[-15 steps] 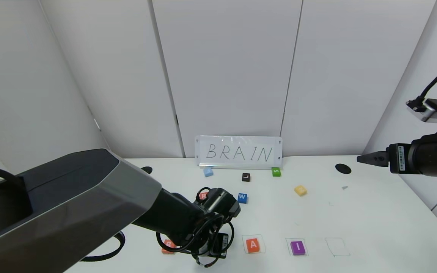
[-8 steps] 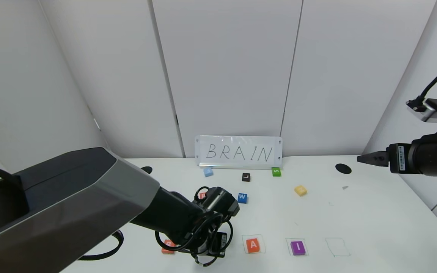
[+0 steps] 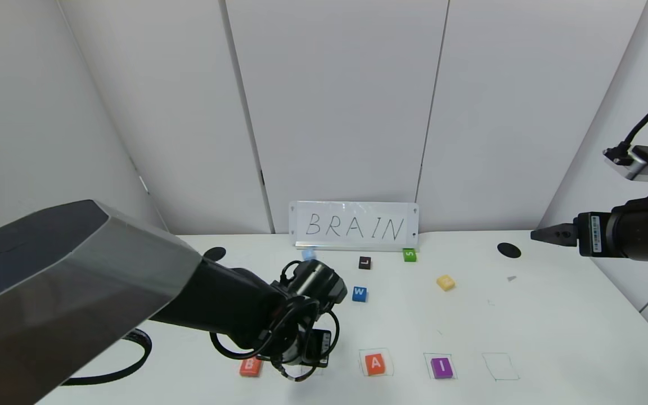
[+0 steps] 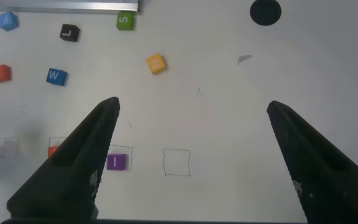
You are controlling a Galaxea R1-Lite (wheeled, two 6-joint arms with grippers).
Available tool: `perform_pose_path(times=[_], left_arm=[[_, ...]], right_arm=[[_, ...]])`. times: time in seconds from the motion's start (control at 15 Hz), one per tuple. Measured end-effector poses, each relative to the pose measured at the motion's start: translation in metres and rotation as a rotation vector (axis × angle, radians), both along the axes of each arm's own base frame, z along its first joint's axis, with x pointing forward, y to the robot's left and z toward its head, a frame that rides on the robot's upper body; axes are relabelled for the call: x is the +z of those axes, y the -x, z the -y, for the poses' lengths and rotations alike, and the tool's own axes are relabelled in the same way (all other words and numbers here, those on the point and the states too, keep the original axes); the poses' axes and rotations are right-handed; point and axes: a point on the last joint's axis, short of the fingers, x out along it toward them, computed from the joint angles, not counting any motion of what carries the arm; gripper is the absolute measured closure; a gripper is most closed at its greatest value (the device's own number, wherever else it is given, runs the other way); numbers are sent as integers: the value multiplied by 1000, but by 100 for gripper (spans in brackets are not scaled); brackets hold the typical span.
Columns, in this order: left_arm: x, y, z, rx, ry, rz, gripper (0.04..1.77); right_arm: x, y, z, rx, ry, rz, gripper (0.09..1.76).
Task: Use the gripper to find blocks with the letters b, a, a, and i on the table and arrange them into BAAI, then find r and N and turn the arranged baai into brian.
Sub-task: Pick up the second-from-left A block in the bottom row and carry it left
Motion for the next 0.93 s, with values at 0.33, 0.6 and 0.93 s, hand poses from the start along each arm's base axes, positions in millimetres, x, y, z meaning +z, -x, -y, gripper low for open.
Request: perform_pose_path(times=[0.33, 0.6, 0.93], left_arm=[[30, -21, -35, 53, -8, 31, 129], [48, -43, -75, 110, -8, 78, 129], [70, -66, -142, 171, -15, 74, 129]], right_arm=[[1, 0, 0, 0, 0, 2, 14], [1, 0, 0, 0, 1, 2, 14], [0, 0, 0, 1, 1, 1, 14]])
